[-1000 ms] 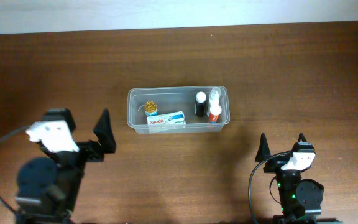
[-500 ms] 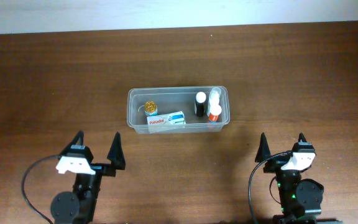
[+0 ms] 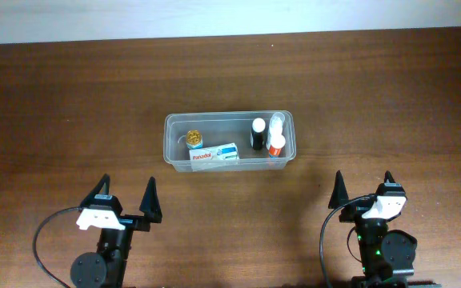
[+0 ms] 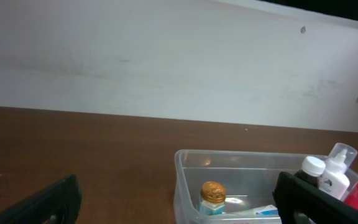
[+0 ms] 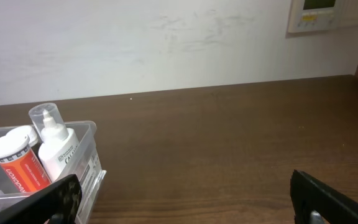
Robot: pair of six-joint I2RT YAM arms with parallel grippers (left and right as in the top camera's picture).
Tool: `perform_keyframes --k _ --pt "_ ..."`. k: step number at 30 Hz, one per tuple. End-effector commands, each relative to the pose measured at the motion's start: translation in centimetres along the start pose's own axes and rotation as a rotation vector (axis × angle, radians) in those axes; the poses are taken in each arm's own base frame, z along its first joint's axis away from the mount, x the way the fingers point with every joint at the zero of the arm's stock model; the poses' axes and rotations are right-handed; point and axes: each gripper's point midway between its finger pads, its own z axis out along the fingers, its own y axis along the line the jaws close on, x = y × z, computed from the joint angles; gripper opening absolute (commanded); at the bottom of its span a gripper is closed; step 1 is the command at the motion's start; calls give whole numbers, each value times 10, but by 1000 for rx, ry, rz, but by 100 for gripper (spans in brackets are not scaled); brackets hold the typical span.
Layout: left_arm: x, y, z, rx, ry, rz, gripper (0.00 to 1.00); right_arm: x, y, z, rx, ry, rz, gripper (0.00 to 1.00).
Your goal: Pack container
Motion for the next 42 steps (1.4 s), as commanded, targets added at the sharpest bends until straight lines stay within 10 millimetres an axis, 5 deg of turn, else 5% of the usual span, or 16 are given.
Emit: perform_keyframes --k 1,9,14,42 --pt "6 2 -2 3 -16 20 99 2 -2 0 11 3 0 98" --pt "15 12 -2 -43 -9 18 99 2 -2 0 11 3 0 98" --pt "42 20 -4 -83 98 -1 99 2 -2 0 11 3 0 98" --pt "40 21 -4 -87 94 33 99 2 -2 0 11 3 0 98"
